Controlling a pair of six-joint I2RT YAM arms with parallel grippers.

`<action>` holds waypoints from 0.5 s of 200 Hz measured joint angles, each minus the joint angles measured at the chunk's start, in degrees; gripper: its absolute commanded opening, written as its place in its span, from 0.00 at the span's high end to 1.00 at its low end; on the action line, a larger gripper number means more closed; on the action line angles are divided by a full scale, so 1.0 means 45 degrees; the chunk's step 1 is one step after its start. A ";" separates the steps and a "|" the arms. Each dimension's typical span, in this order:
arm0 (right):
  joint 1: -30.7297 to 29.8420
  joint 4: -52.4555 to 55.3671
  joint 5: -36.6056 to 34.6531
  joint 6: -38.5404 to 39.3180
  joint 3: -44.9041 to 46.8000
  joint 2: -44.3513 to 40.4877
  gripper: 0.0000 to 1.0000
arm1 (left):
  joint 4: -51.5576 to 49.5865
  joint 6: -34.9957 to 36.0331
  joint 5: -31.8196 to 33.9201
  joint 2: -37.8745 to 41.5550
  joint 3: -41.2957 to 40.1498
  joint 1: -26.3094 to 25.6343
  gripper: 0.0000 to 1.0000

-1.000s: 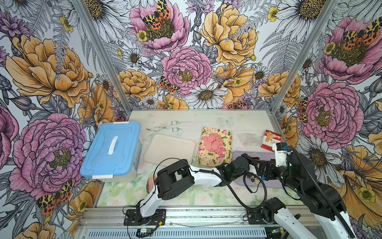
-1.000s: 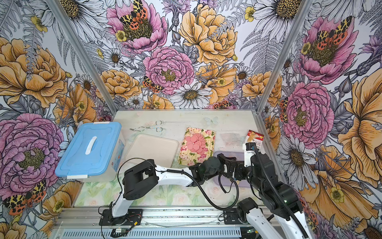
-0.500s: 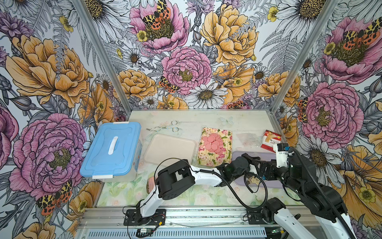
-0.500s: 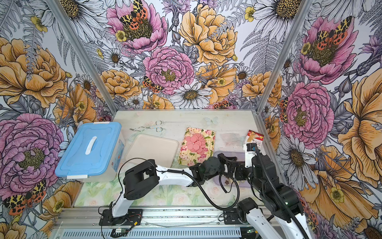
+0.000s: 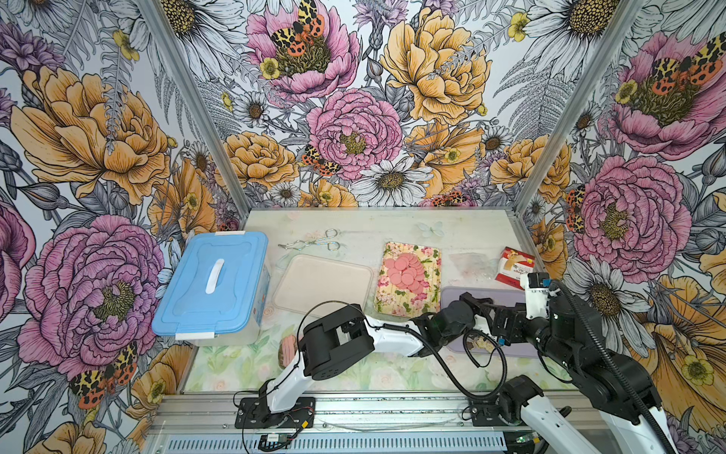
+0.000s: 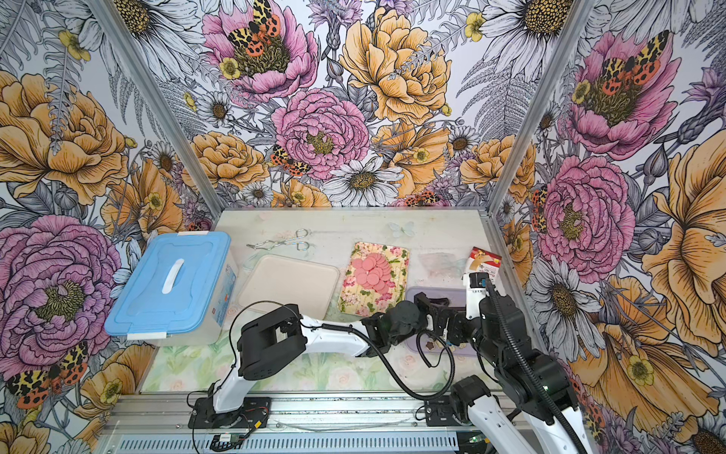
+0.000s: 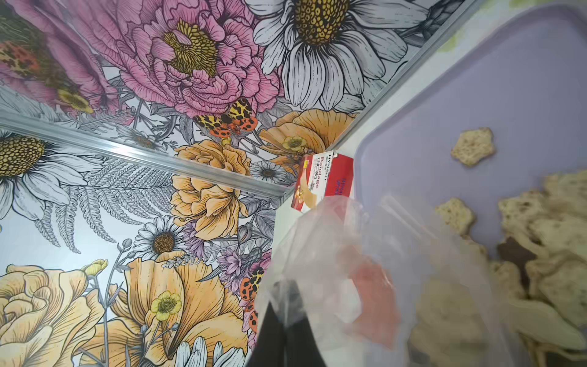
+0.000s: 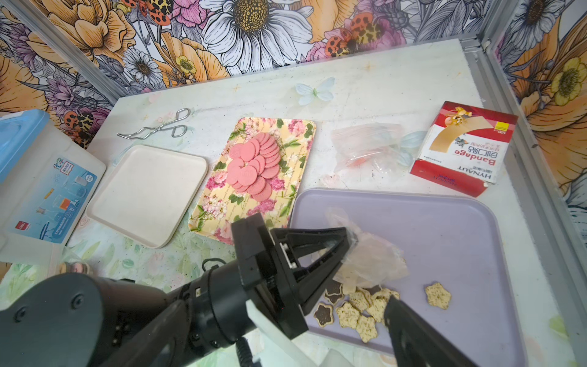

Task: Pour cookies out of the ziploc bag
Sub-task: 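Pour the cookies out of the ziploc bag onto the tray.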

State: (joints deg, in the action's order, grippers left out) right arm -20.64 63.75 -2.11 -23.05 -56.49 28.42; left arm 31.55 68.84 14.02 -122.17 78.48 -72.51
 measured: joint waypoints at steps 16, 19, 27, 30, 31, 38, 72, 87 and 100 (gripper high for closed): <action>0.0000 0.0000 0.0000 0.0000 0.0000 -0.0010 0.01 | -0.0165 0.0423 0.0403 -0.0413 0.0821 0.0087 1.00; 0.0000 -0.0005 0.0000 0.0000 0.0000 -0.0005 0.01 | 0.0398 0.0510 0.0481 -0.0466 0.0724 0.0063 1.00; 0.0000 -0.0010 -0.0005 0.0000 0.0010 -0.0015 0.01 | 0.1200 0.0631 0.0442 -0.0316 0.0131 0.0063 1.00; 0.0000 -0.0010 -0.0005 0.0000 0.0010 -0.0024 0.01 | 0.0962 0.0573 0.0340 -0.0228 0.0005 0.0068 1.00; 0.0000 -0.0010 -0.0005 0.0000 0.0010 -0.0024 0.01 | 0.0899 0.0583 0.0335 -0.0209 -0.0015 0.0068 1.00; 0.0000 -0.0010 -0.0005 0.0000 0.0015 -0.0044 0.01 | -0.0068 0.0359 0.0257 -0.0194 0.0204 0.0189 1.00; 0.0000 -0.0053 -0.0010 0.0000 0.0019 -0.0053 0.01 | 0.0136 0.0457 0.0311 -0.0442 0.0180 0.0311 1.00; 0.0000 -0.0053 -0.0005 0.0000 0.0019 -0.0049 0.01 | 0.0034 0.0602 0.0432 -0.0680 0.0704 0.0311 1.00; 0.0000 -0.0058 -0.0005 0.0000 0.0019 -0.0053 0.01 | 0.0199 0.0491 0.0243 -0.0379 0.0345 0.0321 1.00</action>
State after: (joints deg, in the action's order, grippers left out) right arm -20.64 63.48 -2.13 -23.05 -56.40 28.18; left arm 32.45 71.05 15.11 -123.87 80.03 -71.07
